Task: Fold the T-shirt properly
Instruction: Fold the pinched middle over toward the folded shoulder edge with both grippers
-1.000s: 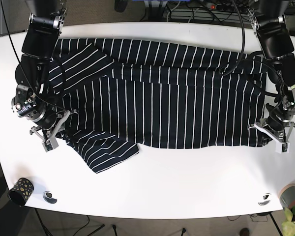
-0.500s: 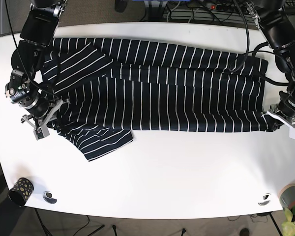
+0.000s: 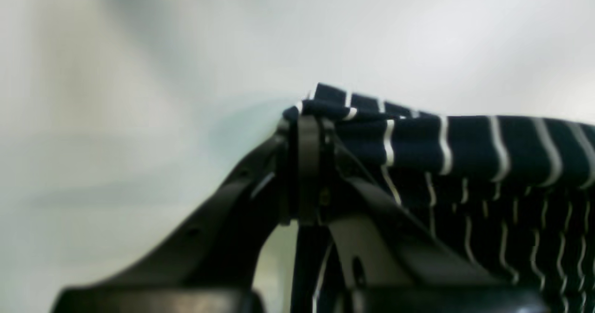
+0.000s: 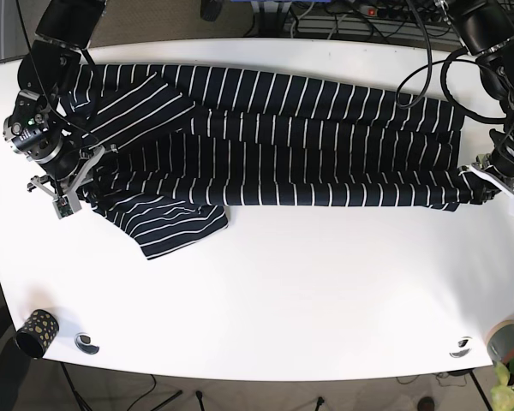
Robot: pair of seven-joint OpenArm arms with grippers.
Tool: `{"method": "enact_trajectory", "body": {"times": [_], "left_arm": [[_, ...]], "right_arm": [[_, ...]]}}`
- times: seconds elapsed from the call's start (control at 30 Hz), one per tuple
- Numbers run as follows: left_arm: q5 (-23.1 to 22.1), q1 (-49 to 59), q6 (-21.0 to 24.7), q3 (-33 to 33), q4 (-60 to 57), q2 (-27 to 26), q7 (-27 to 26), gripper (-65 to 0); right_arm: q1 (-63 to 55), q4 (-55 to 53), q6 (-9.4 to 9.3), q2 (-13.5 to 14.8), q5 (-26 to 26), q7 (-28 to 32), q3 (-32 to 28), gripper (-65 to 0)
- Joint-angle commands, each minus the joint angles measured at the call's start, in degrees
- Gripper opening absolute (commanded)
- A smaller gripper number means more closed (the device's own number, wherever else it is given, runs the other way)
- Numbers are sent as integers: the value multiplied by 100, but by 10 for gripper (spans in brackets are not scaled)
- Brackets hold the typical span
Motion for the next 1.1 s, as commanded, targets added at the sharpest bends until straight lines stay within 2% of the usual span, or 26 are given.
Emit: {"method": "enact_trajectory", "body": {"times": [0.0,0.2,0.3,0.53,0.6,0.67,0.7,0.77,0.87,0.93,1.07], "left_arm": [[-57,26,-1,-143,127,-101,-25,-650],[-66,343,-10,-398,171,-92,-8,-650],[-66,492,-10,-406,399,-92,-8,-650],[-57,835,-10,-371,540,-83,-8,-650],[-48,897,-10,-371,522,-83,-8,-639],[-39,967,-10,-371,513,-83,-8,-572],[-22,1002,-10,-371,513,-92,-8,-514],[-13,1011,-10,-371,496,-110,-8,-350],[-13,993,-10,-362,320,-119,-8,-194],[-48,932,-10,-362,276,-127,-8,-174],[-57,730,-10,-380,487,-127,1,-210]], "right_arm": [[-30,325,-29,-30,23,-62,227,-602],[-469,747,-29,-136,23,-431,430,-602],[-715,862,-29,-355,15,-458,447,-602],[-1120,888,-29,-628,-29,-458,465,-585],[-1225,879,-34,-672,-21,-458,588,-515],[-1278,879,-34,-769,-12,-458,808,-420],[-1295,879,-29,-848,6,-458,1001,-354],[-1295,897,-29,-936,15,-458,1300,-219],[-1278,950,-29,-962,23,-458,1432,-111],[-1260,1073,-29,-962,23,-458,1485,-78],[-1216,1284,-29,-962,76,-458,1458,-75]]}}
